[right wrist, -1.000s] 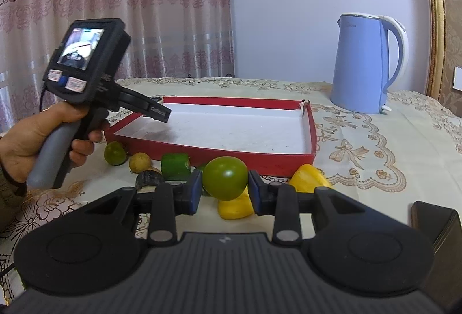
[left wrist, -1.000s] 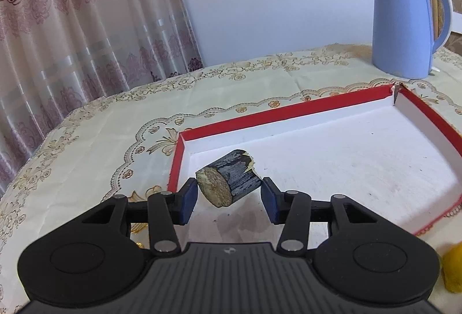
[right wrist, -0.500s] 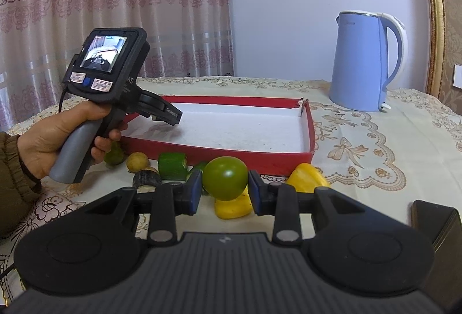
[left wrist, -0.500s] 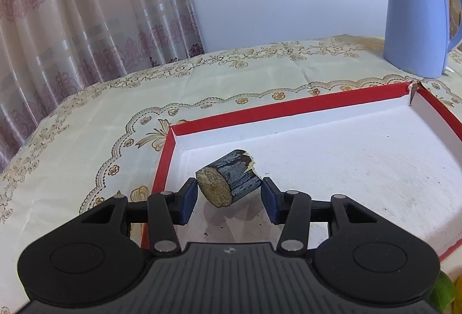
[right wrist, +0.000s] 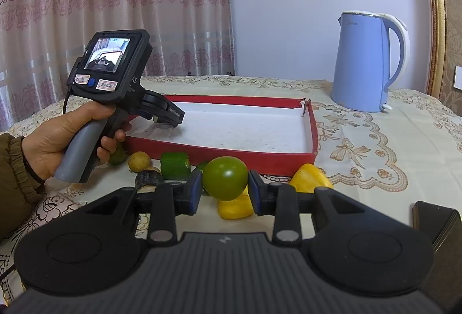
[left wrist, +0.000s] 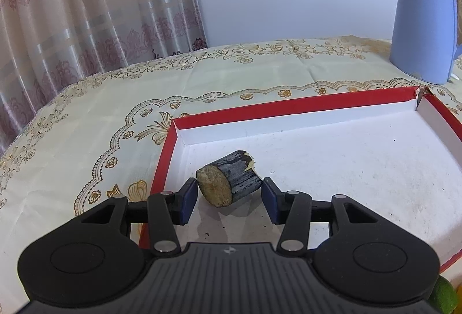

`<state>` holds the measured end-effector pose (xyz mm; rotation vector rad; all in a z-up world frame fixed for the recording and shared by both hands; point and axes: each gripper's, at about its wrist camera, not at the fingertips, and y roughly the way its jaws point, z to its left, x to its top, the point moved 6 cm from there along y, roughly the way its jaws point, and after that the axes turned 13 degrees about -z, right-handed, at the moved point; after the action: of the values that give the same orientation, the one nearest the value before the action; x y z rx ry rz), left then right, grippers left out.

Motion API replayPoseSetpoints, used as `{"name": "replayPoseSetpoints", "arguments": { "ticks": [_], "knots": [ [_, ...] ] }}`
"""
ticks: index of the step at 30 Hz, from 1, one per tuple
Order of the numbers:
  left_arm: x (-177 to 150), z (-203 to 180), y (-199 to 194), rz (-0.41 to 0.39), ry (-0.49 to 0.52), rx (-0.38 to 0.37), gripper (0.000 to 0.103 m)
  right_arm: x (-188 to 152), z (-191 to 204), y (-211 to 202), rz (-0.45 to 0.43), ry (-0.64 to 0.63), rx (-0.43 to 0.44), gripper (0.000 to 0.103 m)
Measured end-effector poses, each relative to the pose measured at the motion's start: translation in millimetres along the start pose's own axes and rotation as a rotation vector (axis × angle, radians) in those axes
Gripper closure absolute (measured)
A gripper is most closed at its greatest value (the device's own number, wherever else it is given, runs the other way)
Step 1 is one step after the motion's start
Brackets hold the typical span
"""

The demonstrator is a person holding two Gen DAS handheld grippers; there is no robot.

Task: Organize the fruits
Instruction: 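Carry the eggplant chunk into the red tray and open the left gripper while the right holds the lime, then move the green lime over the tray and open the right gripper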

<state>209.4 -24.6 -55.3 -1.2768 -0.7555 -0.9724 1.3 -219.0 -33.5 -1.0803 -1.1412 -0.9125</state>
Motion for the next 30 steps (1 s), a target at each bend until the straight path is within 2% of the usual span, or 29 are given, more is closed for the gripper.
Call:
{"name": "replayPoseSetpoints", "arguments": {
  "ticks": [4,11,13,19,24,30],
  "knots": [
    [2,2,-1,-0.011,0.001,0.013,0.043,3,1,3,0.0,-0.005,0.001,0.071],
    [9,9,-16,-0.038,-0.02,0.021,0.035,14,-2,22,-0.001,-0.018,0.02,0.071],
    [10,14,-26,-0.047,-0.02,0.035,0.026,17,-3,29,0.001,-0.021,0.021,0.071],
    [2,37,-63,-0.08,-0.082,0.043,0.022,25,-12,57,0.019,-0.014,0.016,0.071],
    [-18,58,-92,-0.088,-0.153,0.043,0.022,33,-25,93,0.06,-0.023,-0.009,0.071],
    [-47,76,-117,-0.088,-0.174,0.045,0.022,33,-49,137,0.128,-0.009,-0.065,0.071]
  ]
}}
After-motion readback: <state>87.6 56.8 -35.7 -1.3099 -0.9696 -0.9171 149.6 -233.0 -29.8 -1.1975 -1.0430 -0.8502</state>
